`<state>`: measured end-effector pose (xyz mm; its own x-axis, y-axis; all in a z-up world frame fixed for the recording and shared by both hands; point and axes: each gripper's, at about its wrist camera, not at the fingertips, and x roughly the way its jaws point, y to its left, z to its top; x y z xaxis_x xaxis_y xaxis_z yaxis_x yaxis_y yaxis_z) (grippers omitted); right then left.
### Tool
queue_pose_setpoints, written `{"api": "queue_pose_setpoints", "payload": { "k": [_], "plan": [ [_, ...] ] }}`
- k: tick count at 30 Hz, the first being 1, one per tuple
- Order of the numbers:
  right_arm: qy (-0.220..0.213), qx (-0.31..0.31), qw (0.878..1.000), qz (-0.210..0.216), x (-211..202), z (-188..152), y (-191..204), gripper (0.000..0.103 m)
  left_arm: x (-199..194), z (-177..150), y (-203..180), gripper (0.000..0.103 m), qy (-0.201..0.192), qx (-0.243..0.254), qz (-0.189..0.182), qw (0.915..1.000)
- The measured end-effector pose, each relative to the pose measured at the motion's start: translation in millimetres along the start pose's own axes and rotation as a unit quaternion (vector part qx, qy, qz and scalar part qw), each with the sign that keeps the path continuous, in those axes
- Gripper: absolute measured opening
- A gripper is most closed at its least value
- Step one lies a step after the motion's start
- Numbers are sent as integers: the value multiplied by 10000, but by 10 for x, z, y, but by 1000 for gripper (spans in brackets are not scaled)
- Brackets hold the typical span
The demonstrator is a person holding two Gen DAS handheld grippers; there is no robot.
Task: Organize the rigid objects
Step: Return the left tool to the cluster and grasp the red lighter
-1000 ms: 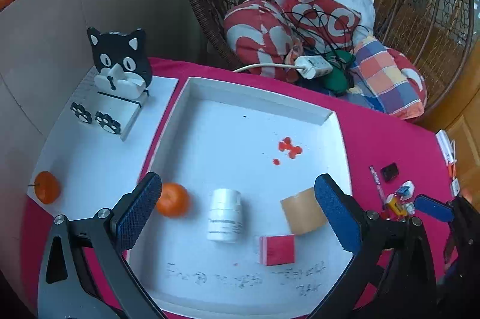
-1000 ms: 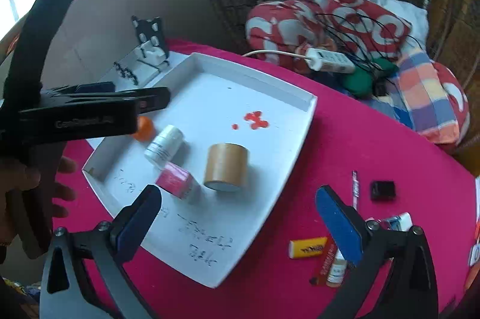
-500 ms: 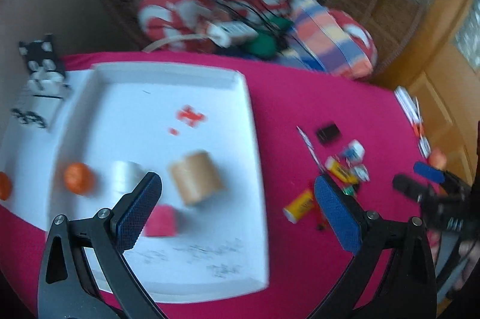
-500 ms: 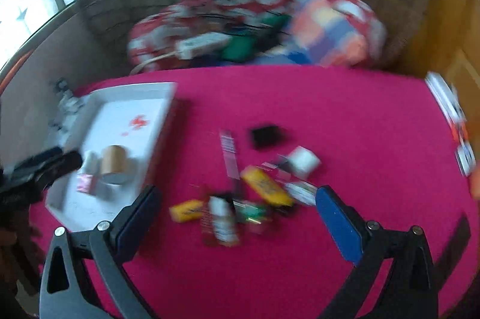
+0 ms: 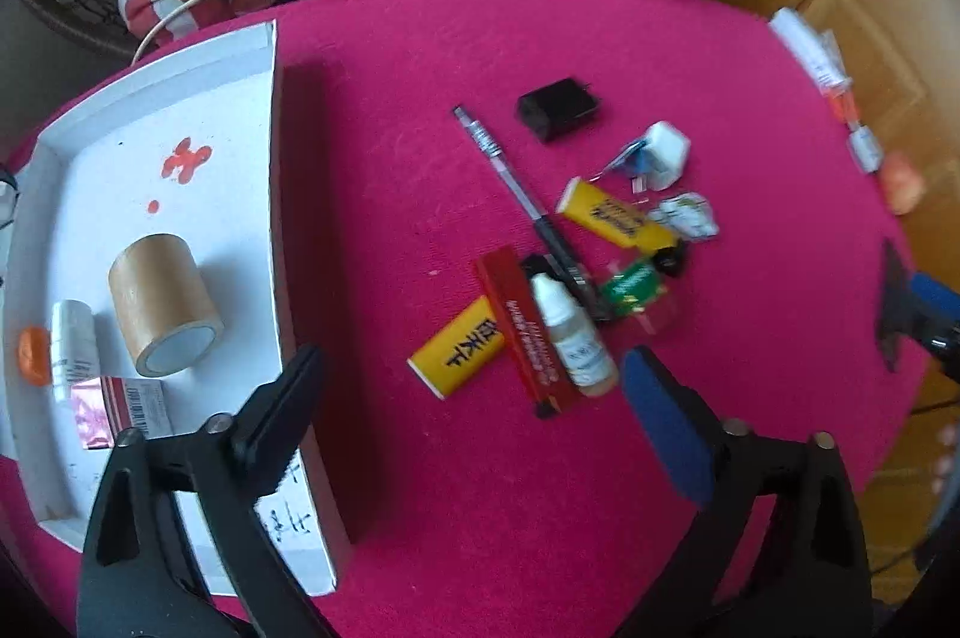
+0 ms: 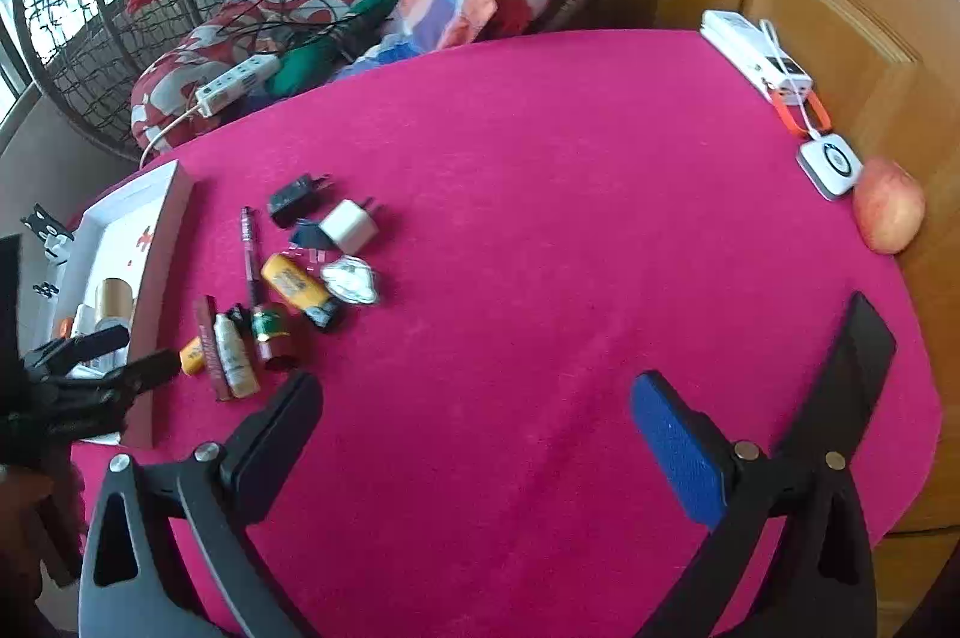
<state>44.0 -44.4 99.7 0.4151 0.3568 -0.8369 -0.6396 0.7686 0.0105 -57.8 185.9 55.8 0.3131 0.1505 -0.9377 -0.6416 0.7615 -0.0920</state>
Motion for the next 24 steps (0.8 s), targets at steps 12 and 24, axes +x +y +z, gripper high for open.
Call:
{"api": "queue_pose_setpoints", "payload": {
  "k": [12, 24],
  "plan": [
    [96, 103, 9999, 32, 73, 63, -339, 103, 391, 5, -153, 93, 400, 491, 618, 9961],
    [176, 67, 9998, 30, 108, 70, -369, 103, 434, 61, -103, 35, 361, 205, -343, 9986]
  ]
}}
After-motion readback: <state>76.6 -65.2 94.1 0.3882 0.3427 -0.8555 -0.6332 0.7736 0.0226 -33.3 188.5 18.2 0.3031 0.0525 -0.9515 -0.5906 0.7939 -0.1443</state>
